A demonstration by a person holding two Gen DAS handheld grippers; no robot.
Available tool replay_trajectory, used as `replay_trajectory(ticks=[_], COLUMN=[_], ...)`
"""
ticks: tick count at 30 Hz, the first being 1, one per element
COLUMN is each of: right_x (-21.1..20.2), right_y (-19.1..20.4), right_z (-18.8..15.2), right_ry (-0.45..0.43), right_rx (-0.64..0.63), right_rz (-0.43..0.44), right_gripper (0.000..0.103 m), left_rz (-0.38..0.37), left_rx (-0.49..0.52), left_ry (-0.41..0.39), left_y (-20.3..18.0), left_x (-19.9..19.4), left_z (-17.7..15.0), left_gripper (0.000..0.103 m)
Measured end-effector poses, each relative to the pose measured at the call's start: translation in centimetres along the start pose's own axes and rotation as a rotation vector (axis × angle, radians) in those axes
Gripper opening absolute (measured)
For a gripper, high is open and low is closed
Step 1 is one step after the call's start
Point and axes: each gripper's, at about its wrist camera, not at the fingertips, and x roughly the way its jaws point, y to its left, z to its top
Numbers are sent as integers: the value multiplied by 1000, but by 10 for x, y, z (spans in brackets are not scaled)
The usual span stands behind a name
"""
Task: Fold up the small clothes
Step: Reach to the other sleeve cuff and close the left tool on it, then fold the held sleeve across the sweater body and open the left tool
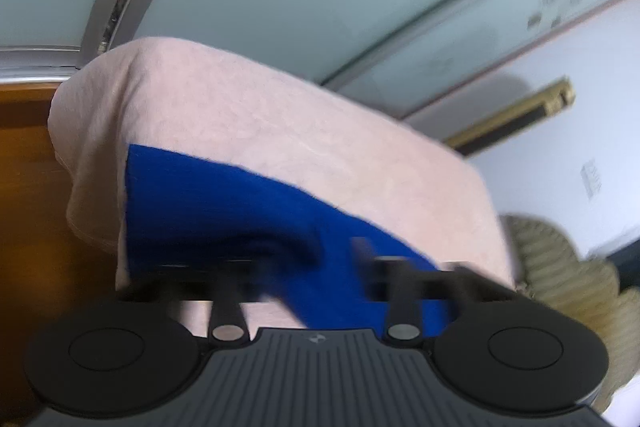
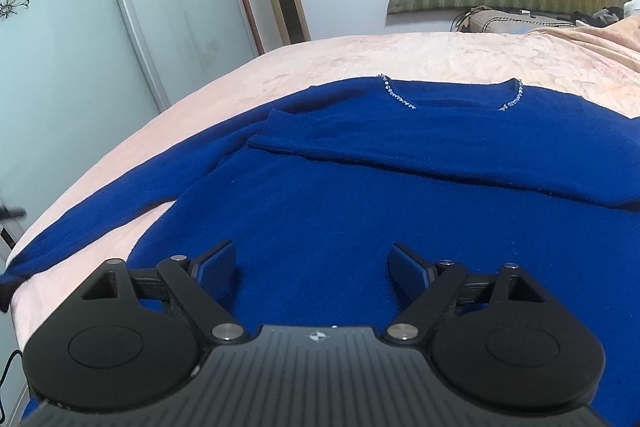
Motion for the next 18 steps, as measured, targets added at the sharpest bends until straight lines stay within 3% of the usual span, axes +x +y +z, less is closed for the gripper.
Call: replay_trajectory(ticks=[1, 3, 6, 9, 13, 15, 18], right_x=[0, 0, -2, -5, -10, -13, -17], right_y=[0, -2, -5, -11, -22, -28, -39], right_z=[0, 1, 1, 2, 6, 7, 9], right_ry=[0, 0, -3, -9, -23, -31, -40], right_rx=[1, 5, 16, 32, 65, 80, 103], right_rz=[0, 0, -4, -6, -28, -43, -72], right_gripper=[86, 87, 87, 87, 87, 87, 87], left_rz=[-5, -17, 3, -32, -161, -257, -387], left_rx=[-7, -10, 115, 364, 768, 969, 1197], left_ry=[15, 16, -45, -93, -75, -34, 96], left_y=[2, 2, -22, -73, -155, -186, -210], left_x=[5, 8, 4, 5, 9, 9, 15], left_z=[2, 3, -2, -13, -62, -107, -168], left_gripper=[11, 8, 7, 7, 7, 7, 8])
